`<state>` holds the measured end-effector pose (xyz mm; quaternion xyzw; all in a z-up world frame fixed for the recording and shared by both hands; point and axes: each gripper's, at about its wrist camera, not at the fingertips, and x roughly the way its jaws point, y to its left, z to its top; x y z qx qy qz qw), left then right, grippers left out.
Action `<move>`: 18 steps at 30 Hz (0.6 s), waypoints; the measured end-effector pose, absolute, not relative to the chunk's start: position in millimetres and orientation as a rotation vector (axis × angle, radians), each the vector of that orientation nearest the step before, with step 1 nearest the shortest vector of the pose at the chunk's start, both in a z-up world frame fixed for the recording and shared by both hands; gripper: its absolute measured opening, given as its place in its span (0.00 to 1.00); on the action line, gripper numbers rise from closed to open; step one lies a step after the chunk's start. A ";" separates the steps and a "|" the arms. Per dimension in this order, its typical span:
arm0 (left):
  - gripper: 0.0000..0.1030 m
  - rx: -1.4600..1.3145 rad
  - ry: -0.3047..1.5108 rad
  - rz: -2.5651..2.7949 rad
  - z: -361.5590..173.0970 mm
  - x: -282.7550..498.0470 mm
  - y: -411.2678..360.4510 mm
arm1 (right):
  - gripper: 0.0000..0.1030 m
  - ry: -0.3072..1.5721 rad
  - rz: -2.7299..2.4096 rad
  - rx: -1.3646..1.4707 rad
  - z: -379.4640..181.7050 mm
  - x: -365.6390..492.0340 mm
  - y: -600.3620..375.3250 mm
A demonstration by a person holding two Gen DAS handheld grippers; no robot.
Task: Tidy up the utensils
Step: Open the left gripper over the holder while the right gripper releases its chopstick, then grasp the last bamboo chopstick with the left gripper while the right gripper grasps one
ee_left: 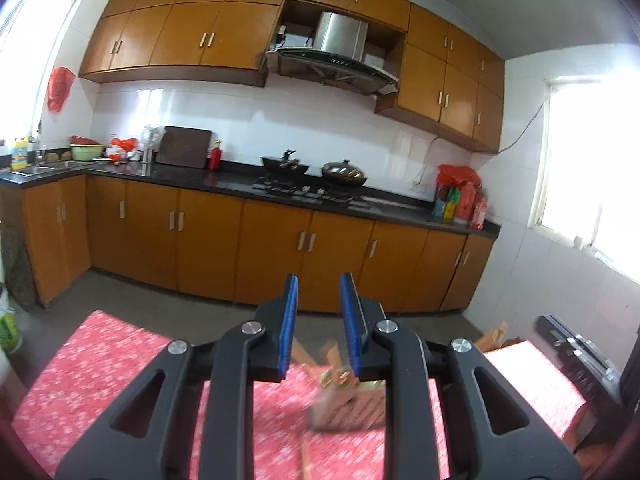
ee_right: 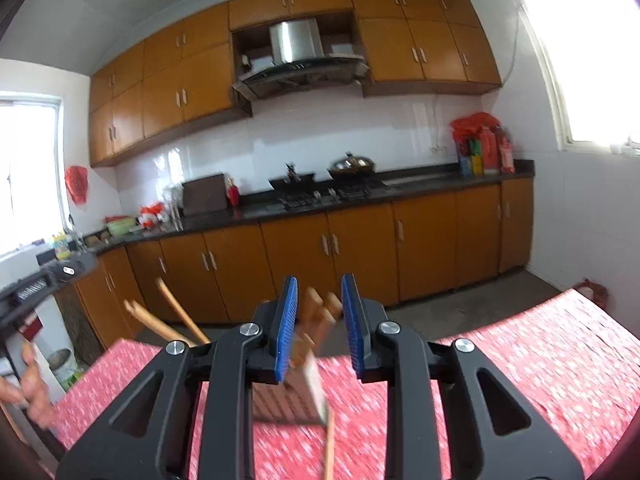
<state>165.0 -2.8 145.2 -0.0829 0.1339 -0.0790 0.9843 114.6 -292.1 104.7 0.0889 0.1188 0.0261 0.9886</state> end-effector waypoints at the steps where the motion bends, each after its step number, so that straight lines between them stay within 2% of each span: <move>1: 0.24 -0.159 0.291 -0.143 135.8 156.7 5.3 | 0.24 0.273 0.039 0.174 94.5 110.9 -295.8; 5: 0.25 -0.132 0.380 -0.099 98.1 142.9 24.0 | 0.24 0.459 0.025 0.164 43.6 109.2 -301.3; 10: 0.25 -0.109 0.585 -0.124 24.3 139.2 26.1 | 0.24 0.750 0.120 0.196 -34.0 111.4 -286.0; 13: 0.25 -0.109 0.683 -0.175 -10.3 134.2 16.4 | 0.23 0.837 0.156 0.187 -61.1 109.1 -270.7; 18: 0.25 -0.104 0.767 -0.246 -41.3 125.6 -3.5 | 0.23 0.880 0.169 0.148 -75.3 109.4 -252.3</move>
